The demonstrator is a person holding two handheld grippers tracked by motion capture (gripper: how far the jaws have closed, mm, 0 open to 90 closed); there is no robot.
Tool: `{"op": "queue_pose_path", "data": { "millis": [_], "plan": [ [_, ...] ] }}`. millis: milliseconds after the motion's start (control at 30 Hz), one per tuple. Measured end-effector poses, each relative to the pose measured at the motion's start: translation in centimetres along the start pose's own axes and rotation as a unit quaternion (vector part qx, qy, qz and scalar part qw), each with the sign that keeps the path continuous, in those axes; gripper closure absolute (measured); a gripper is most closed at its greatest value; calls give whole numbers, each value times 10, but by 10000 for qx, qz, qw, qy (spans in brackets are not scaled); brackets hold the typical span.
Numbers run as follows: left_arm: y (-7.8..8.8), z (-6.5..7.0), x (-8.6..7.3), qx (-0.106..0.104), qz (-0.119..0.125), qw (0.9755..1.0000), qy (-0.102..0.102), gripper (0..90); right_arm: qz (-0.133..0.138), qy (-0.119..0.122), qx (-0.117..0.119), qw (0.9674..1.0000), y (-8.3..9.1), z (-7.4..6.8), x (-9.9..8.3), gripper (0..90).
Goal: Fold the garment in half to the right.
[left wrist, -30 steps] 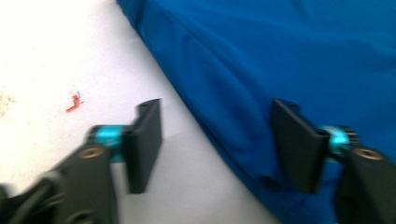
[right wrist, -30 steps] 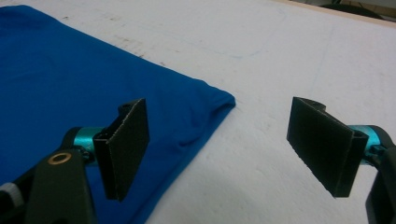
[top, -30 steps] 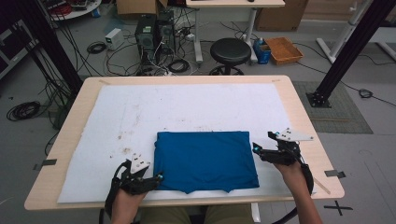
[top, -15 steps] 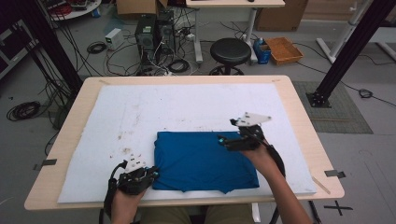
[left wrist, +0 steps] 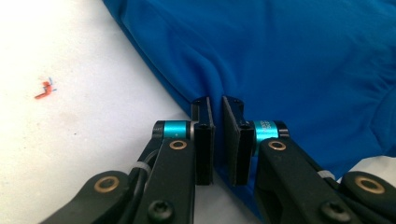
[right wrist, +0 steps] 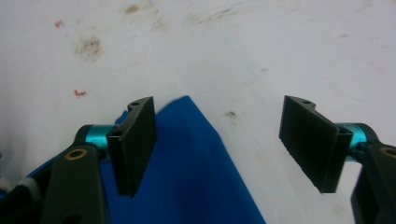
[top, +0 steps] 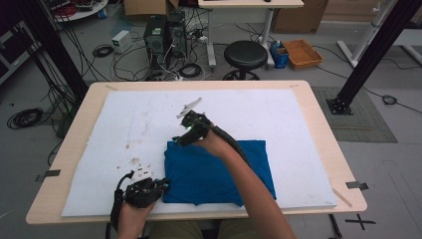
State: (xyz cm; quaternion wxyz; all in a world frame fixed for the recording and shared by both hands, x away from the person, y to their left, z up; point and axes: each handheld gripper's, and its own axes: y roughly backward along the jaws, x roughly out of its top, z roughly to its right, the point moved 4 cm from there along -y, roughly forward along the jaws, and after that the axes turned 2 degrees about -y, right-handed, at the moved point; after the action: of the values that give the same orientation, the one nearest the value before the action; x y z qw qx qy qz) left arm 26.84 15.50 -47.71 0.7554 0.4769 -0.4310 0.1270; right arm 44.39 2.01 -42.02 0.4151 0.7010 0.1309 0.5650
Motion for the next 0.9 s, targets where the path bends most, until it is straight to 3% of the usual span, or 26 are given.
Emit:
{"op": "queue_pose_path", "data": {
  "millis": [133,300,367,433,467,533,633,767,833,900],
  "plan": [
    [1,-1,0,-77,-2,10000,12,831,-458,322,106,9984,-33,-12,12,406],
    [1,-1,-1,-151,0,9999,21,831,-1025,451,139,9936,-56,-16,7,639],
    [1,-2,-1,-162,31,9999,46,832,-1043,432,254,9933,-58,-16,6,731],
    [1,-3,-1,-193,1,9998,43,834,-1056,614,253,9922,-58,-18,6,860],
    [1,-3,-1,-209,17,9998,62,836,-1083,704,196,9914,-57,-20,7,867],
    [2,-3,1,-247,58,9997,74,843,-978,755,211,9921,-55,-21,8,872],
    [6,-2,6,-354,230,9991,60,844,-627,605,224,9959,-44,-17,12,872],
    [10,0,15,-503,451,9977,38,845,-290,442,240,9983,-28,-10,11,872],
    [11,1,19,-640,627,9959,97,845,-128,315,231,9992,-20,-7,10,872],
    [13,5,25,-874,865,9924,46,845,30,241,222,9995,-11,-3,7,872]
  ]
}}
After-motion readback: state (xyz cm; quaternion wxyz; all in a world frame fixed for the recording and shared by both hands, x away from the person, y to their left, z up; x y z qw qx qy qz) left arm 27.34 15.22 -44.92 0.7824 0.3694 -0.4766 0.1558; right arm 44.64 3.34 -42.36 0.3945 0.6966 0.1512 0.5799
